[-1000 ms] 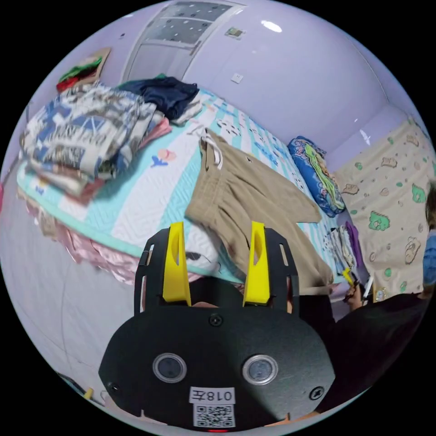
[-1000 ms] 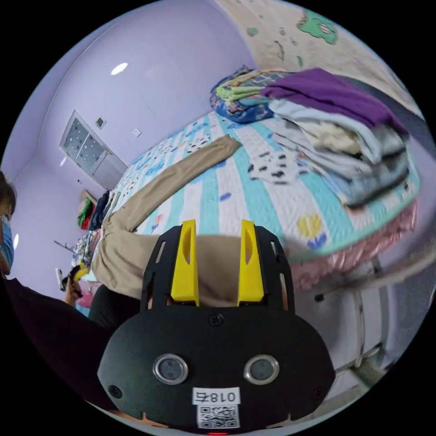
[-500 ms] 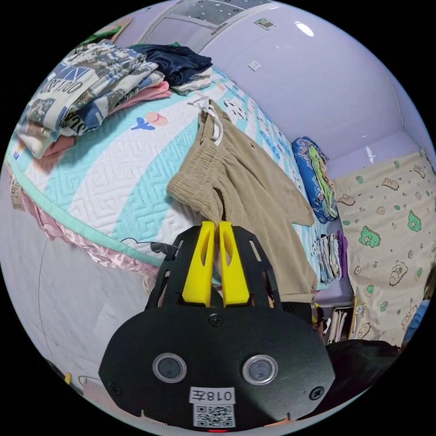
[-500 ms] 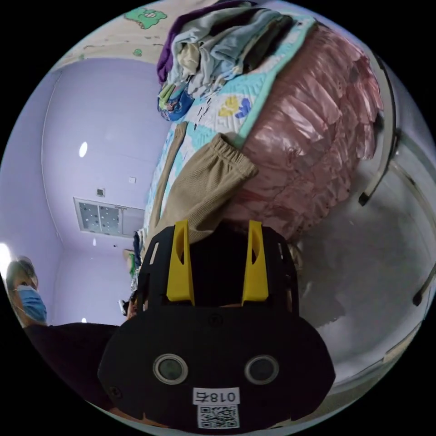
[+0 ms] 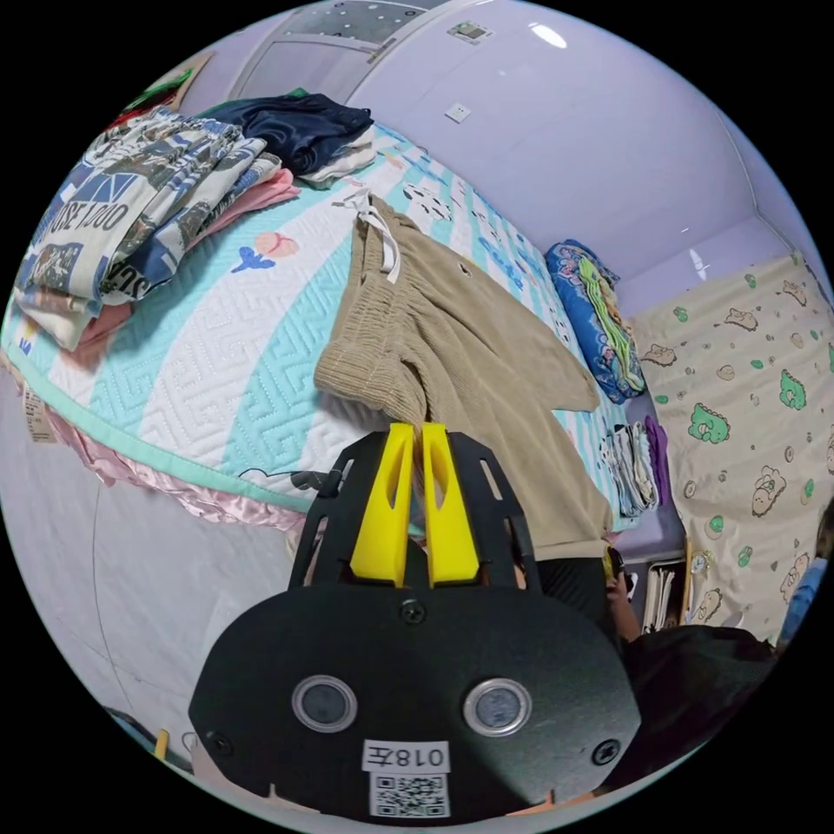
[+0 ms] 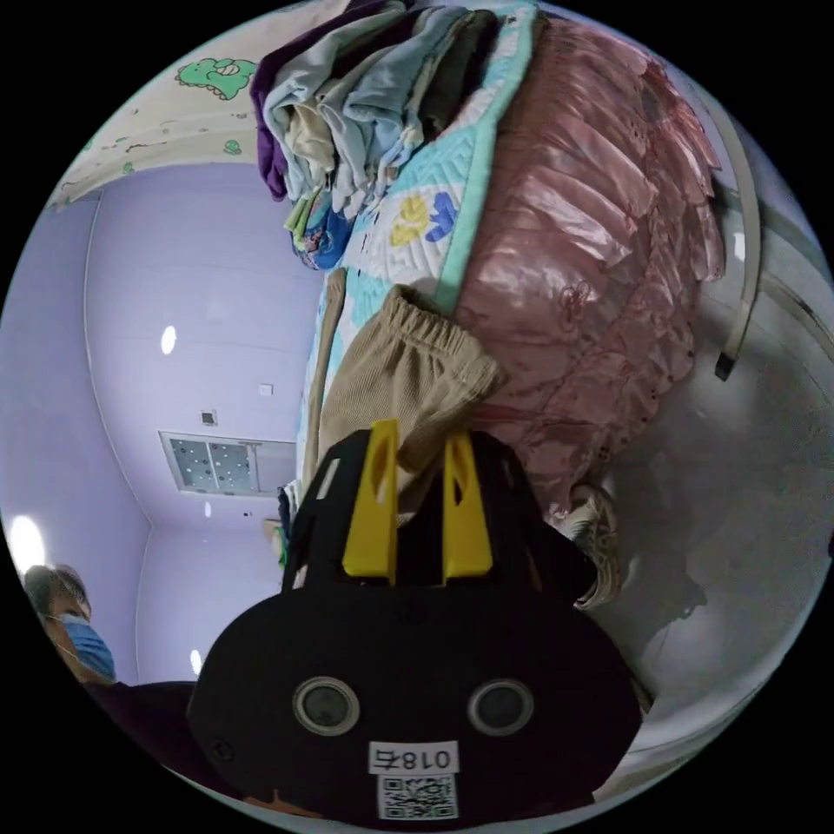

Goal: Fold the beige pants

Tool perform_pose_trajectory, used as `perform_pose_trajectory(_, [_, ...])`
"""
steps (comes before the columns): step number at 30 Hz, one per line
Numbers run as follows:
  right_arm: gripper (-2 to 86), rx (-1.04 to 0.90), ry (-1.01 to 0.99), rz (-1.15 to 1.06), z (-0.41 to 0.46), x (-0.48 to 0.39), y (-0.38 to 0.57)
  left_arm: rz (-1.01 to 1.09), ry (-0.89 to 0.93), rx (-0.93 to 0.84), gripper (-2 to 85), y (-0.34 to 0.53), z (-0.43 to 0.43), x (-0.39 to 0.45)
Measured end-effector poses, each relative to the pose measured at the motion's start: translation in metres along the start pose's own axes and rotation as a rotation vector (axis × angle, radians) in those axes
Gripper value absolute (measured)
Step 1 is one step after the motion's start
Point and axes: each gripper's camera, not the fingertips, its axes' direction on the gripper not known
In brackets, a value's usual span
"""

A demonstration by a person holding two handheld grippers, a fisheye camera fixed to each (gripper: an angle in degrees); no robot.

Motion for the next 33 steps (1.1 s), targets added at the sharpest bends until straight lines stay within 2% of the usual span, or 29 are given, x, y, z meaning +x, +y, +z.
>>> perform_pose_trajectory(5, [1.2,0.024,0.041,-0.080,-0.012,-0.025,0.005,-0.042,-0.030,-0.017,11.3,0.006,0.006,-0.015])
perform_pose_trajectory(10, [0.5,0.052,0.032,-0.127,-0.016,-0.045,0.009,-0.105,-0.014,-0.047,14.2,0.005,0.024,-0.030])
perform_pose_trajectory(12, [0.5,0.069,0.009,-0.142,-0.016,-0.055,0.011,-0.126,-0.031,-0.049,12.8,0.004,0.027,-0.033])
perform_pose_trajectory(13, [0.4,0.074,0.003,-0.147,-0.016,-0.057,0.012,-0.100,0.026,-0.048,4.7,0.003,0.028,-0.031])
perform_pose_trajectory(14, [0.4,0.080,-0.008,-0.158,-0.017,-0.064,0.012,-0.086,0.061,-0.039,0.3,0.004,0.027,-0.029])
perform_pose_trajectory(18, [0.3,0.111,-0.047,-0.233,-0.022,-0.097,0.012,-0.020,0.017,0.003,-0.8,0.008,0.007,-0.010])
perform_pose_trajectory(25, [0.1,0.179,-0.087,-0.433,-0.016,-0.188,-0.020,0.052,0.021,0.201,-0.9,-0.002,-0.072,0.036])
perform_pose_trajectory(31, [0.1,0.198,-0.126,-0.473,0.065,-0.275,-0.114,0.017,0.081,0.282,-0.9,-0.082,-0.084,0.057])
perform_pose_trajectory(33, [0.1,0.171,-0.115,-0.463,0.128,-0.306,-0.167,0.015,0.071,0.261,-0.9,-0.124,-0.070,0.065])
